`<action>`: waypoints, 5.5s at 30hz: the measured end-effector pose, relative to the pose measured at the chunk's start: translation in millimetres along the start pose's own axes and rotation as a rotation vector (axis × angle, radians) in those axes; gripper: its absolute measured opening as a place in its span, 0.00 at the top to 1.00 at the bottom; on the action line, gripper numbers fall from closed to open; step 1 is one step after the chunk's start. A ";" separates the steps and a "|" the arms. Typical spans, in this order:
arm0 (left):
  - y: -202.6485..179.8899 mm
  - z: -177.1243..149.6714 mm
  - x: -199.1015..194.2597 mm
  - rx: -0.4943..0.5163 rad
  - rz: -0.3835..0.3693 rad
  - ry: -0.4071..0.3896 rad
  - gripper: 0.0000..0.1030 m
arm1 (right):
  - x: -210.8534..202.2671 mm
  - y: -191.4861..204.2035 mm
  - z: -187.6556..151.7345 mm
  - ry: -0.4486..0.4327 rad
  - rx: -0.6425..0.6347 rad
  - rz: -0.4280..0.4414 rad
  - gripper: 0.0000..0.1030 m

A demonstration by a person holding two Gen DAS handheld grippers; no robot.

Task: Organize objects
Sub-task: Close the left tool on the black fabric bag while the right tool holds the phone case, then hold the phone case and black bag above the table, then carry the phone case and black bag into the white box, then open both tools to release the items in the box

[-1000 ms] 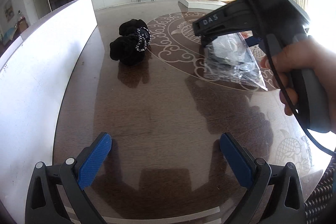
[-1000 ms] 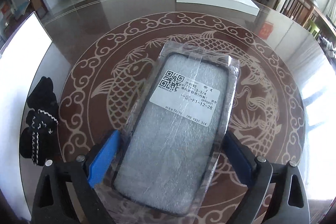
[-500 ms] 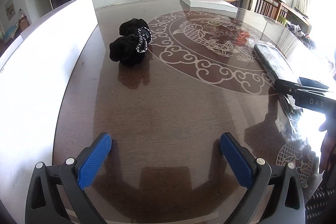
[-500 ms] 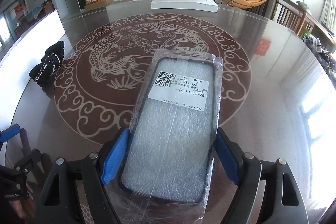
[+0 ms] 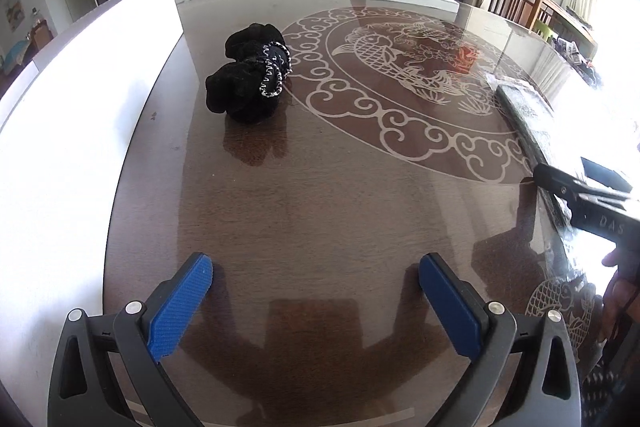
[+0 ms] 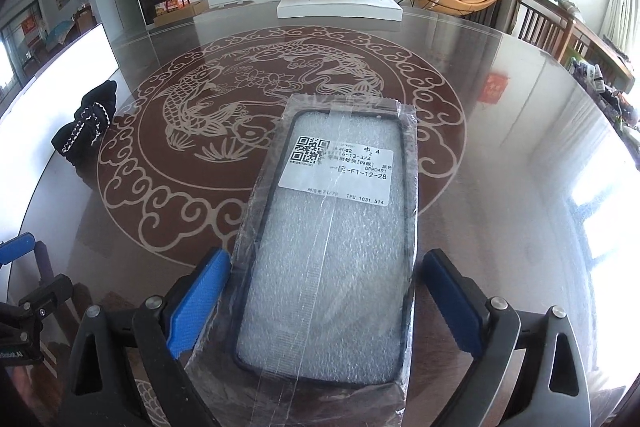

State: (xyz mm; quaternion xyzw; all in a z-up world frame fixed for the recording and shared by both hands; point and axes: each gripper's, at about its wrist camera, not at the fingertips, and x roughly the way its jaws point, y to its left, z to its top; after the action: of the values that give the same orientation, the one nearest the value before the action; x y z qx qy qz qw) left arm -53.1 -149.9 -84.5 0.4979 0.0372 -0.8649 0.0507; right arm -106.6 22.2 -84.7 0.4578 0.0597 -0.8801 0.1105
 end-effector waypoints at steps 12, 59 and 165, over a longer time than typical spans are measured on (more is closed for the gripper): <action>26.6 115.3 64.5 -0.154 0.149 0.013 0.00 | 0.7 -2.5 1.4 -0.003 0.017 -0.008 0.05; -27.3 8.8 13.9 -0.003 0.029 -0.092 0.00 | 1.5 -3.3 -0.7 -0.002 0.024 -0.002 0.03; 248.5 -34.1 -192.2 -0.531 0.460 -0.074 0.14 | -124.8 374.2 86.9 0.144 -0.556 0.442 0.11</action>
State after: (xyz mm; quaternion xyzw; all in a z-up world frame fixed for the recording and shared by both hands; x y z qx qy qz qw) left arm 103.1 -382.8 61.2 0.4309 0.1458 -0.8086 0.3731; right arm -12.7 -340.6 65.9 0.4728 0.2039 -0.7508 0.4139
